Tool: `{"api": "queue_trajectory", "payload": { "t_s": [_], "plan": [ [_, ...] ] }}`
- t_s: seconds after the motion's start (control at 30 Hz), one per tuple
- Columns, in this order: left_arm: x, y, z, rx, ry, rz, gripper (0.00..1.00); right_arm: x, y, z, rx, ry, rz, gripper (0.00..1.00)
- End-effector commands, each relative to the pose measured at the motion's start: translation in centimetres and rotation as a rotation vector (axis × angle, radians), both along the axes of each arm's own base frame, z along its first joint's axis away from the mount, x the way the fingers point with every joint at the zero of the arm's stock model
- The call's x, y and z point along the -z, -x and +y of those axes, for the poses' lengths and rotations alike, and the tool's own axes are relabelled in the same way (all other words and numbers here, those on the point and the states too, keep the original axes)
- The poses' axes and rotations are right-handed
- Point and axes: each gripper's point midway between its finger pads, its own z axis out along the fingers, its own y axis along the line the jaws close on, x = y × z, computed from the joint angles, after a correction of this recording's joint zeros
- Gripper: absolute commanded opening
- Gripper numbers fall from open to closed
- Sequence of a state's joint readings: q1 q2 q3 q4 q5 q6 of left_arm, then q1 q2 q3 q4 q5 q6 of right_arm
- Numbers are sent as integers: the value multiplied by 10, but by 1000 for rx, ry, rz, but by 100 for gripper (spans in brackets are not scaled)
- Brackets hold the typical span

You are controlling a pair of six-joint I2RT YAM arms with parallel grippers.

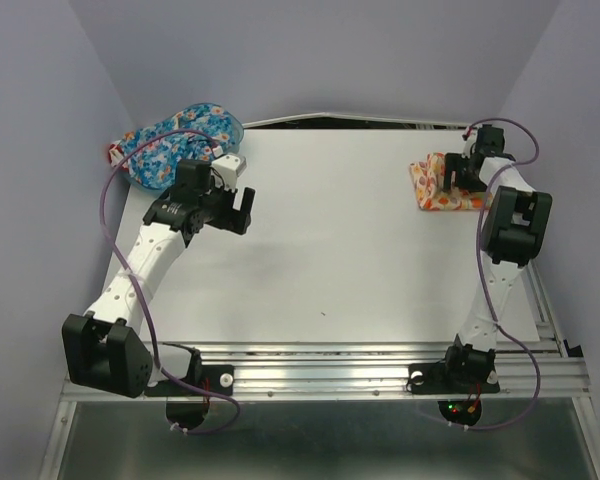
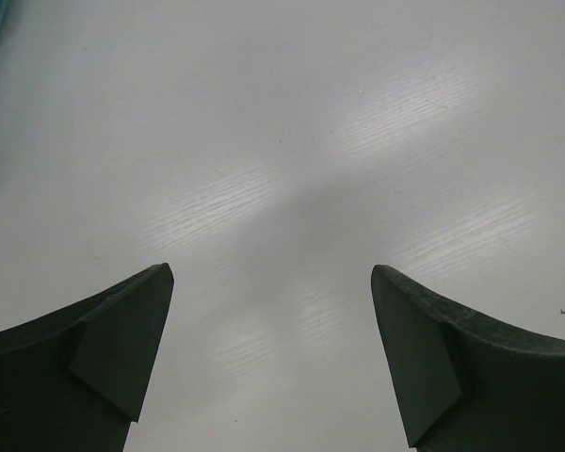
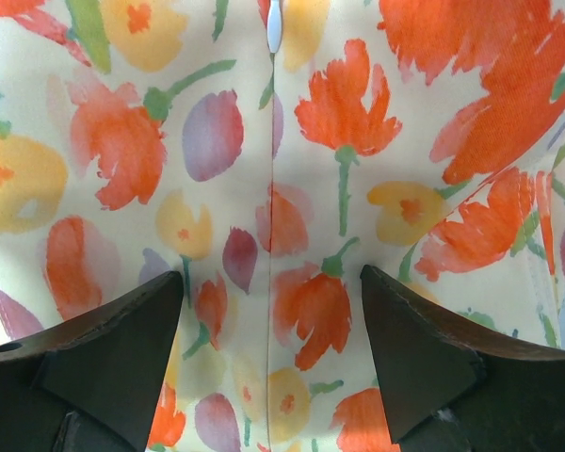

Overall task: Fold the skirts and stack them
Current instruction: Neatly place the folded skirt to the corner

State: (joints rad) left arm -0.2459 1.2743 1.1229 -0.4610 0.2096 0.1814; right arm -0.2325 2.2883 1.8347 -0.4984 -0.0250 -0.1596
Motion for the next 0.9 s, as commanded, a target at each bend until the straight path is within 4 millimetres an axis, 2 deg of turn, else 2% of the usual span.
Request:
{"api": "queue_trajectory", "payload": {
  "t_s": [0.0, 0.1, 0.13, 0.23, 0.27, 0.3, 0.33, 0.37, 0.47, 0.5, 0.6, 0.63, 0.67, 0.7, 0.73, 0.77, 0.83, 0.87],
  "plan": [
    [-28, -9, 0, 4, 17, -77, 99, 48, 34, -13, -8, 30, 190, 82],
    [-31, -10, -2, 6, 29, -83, 99, 26, 24, -5, -46, -3, 140, 84],
    [-33, -11, -2, 5, 33, -84, 99, 3, 13, -3, -67, -11, 85, 85],
    [-40, -14, -7, 26, 55, -93, 99, -40, 1, 1, -95, -23, 10, 89],
    [-38, -14, -11, 42, 64, -80, 99, -80, -11, 5, -121, -23, -76, 91],
    [-45, -18, -11, 45, 71, -93, 99, -98, -11, 7, -133, -27, -105, 97],
    [-48, -20, -12, 47, 76, -96, 99, -118, -13, 12, -154, -35, -140, 98],
    [-48, -23, -14, 50, 85, -92, 99, -159, -15, 21, -193, -50, -225, 100],
    [-65, -33, -14, 48, 122, -139, 99, -207, -2, 43, -266, -104, -299, 100],
    [-68, -34, -15, 55, 133, -150, 99, -225, 13, 50, -279, -120, -306, 100],
    [-76, -40, -19, 65, 158, -178, 99, -236, 40, 74, -334, -180, -282, 100],
    [-75, -40, -20, 69, 165, -176, 99, -230, 60, 81, -335, -213, -240, 100],
    [-75, -42, -22, 71, 175, -181, 99, -228, 72, 92, -357, -258, -226, 100],
    [-71, -40, -24, 73, 194, -170, 99, -215, 96, 105, -366, -298, -181, 100],
    [-70, -39, -25, 78, 203, -169, 99, -217, 94, 108, -374, -311, -192, 100],
    [-71, -39, -27, 85, 210, -184, 99, -206, 120, 126, -408, -370, -162, 100],
    [-61, -35, -25, 84, 200, -179, 99, -201, 140, 145, -428, -430, -167, 100],
    [-59, -36, -19, 58, 181, -198, 99, -190, 167, 168, -457, -493, -139, 100]
  ]
}}
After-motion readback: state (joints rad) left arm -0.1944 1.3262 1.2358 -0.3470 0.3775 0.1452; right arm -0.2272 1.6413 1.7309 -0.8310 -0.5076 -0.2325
